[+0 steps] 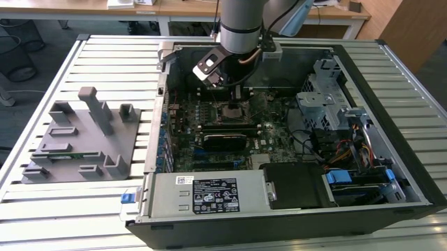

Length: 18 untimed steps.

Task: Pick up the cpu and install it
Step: 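Close the cpu cover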

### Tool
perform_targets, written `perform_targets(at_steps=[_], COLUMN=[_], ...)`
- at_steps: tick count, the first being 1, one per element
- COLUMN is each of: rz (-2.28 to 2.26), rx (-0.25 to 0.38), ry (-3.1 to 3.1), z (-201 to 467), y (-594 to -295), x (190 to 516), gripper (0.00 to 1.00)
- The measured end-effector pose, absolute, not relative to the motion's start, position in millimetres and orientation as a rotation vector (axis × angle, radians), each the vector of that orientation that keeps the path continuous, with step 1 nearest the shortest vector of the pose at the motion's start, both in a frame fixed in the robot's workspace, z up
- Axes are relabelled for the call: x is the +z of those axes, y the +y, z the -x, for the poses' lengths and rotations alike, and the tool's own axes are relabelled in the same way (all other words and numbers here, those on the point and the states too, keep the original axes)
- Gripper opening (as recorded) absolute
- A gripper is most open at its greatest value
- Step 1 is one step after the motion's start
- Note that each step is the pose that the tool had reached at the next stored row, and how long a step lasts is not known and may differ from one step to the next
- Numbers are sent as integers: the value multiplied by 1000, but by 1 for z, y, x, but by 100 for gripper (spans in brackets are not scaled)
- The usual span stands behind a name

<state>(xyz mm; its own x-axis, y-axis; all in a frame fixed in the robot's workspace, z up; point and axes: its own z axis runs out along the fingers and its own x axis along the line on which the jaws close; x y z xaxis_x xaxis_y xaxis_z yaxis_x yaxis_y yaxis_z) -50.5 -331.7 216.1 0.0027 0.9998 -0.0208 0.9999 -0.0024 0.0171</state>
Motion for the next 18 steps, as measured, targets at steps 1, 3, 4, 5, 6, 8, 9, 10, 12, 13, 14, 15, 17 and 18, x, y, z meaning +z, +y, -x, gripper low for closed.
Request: perform_targets(at_steps=[1, 3, 4, 5, 6, 8, 9, 10, 12, 13, 14, 15, 17, 18], rz=[-2205, -2205, -2205, -2205, -2205, -2205, -2205, -2205, -2205, -2205, -2205, -2205, -2205, -2205], rx=[-4, -4, -4, -4, -4, -4, -4, -4, -4, -4, -4, -4, -4, -4], ry=[2200, 2200, 2200, 2200, 2200, 2200, 2200, 2200, 2200, 2200, 2200, 2200, 2200, 2200], z=[50, 50, 50, 50, 50, 50, 50, 50, 50, 50, 50, 50, 50, 50], y=[-332, -332, -332, -332, -332, -332, -332, -332, -332, -332, -332, -332, -332, -332], x=[217, 217, 218, 218, 219, 219, 220, 220, 221, 222, 222, 223, 224, 225], gripper=[11, 11, 11, 11, 11, 11, 11, 11, 11, 11, 11, 11, 11, 11])
